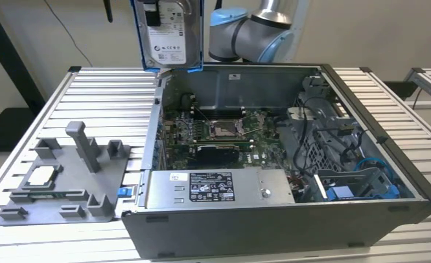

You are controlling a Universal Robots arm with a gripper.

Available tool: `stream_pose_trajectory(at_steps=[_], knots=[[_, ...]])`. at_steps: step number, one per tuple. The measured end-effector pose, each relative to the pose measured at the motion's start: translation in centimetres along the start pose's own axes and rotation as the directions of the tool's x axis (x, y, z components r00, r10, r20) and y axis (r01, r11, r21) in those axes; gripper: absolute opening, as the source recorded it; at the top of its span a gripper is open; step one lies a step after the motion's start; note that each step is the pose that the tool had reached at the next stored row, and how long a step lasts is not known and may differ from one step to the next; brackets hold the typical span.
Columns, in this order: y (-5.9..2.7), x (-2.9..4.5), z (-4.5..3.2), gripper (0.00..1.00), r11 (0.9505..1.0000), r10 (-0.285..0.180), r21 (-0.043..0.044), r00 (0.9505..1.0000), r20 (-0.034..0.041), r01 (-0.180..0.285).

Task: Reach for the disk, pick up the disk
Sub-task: 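Pick up the disk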

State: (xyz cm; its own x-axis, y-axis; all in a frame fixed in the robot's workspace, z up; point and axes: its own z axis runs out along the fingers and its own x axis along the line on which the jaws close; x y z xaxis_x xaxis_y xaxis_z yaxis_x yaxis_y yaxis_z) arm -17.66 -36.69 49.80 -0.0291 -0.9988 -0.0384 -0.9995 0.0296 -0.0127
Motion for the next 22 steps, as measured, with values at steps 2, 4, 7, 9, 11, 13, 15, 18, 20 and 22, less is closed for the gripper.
stream_pose_trajectory(at_steps=[2, 4, 7, 9, 11, 13, 15, 18, 20, 22], knots=[[-0.66, -0.02, 0.01, 0.00, 1.0000, 0.000, 0.0001, 1.0000, 0.0001, 0.000], [-1.36, -0.04, 0.02, 0.00, 1.0000, 0.000, 0.0000, 1.0000, 0.0000, 0.000], [-2.61, -0.08, 0.04, 0.00, 1.0000, 0.000, 0.0000, 1.0000, 0.0001, 0.000], [-3.45, -0.10, 0.05, 0.00, 1.0000, 0.000, 0.0001, 1.0000, 0.0001, 0.000], [-4.22, -0.12, 0.06, 0.00, 1.0000, 0.000, 0.0000, 1.0000, 0.0001, 0.000], [-4.98, -0.14, 0.07, 0.00, 1.0000, 0.000, 0.0001, 1.0000, 0.0001, 0.000], [-5.65, -0.17, 0.08, 0.00, 1.0000, 0.000, 0.0000, 1.0000, 0.0001, 0.000], [-6.62, -0.19, 0.09, 0.00, 1.0000, 0.000, 0.0000, 1.0000, 0.0000, 0.000], [-7.25, -0.21, 0.10, 0.00, 1.0000, 0.000, 0.0000, 1.0000, 0.0001, 0.000], [-7.89, -0.23, 0.11, 0.00, 1.0000, 0.000, 0.0000, 1.0000, 0.0000, 0.000]])
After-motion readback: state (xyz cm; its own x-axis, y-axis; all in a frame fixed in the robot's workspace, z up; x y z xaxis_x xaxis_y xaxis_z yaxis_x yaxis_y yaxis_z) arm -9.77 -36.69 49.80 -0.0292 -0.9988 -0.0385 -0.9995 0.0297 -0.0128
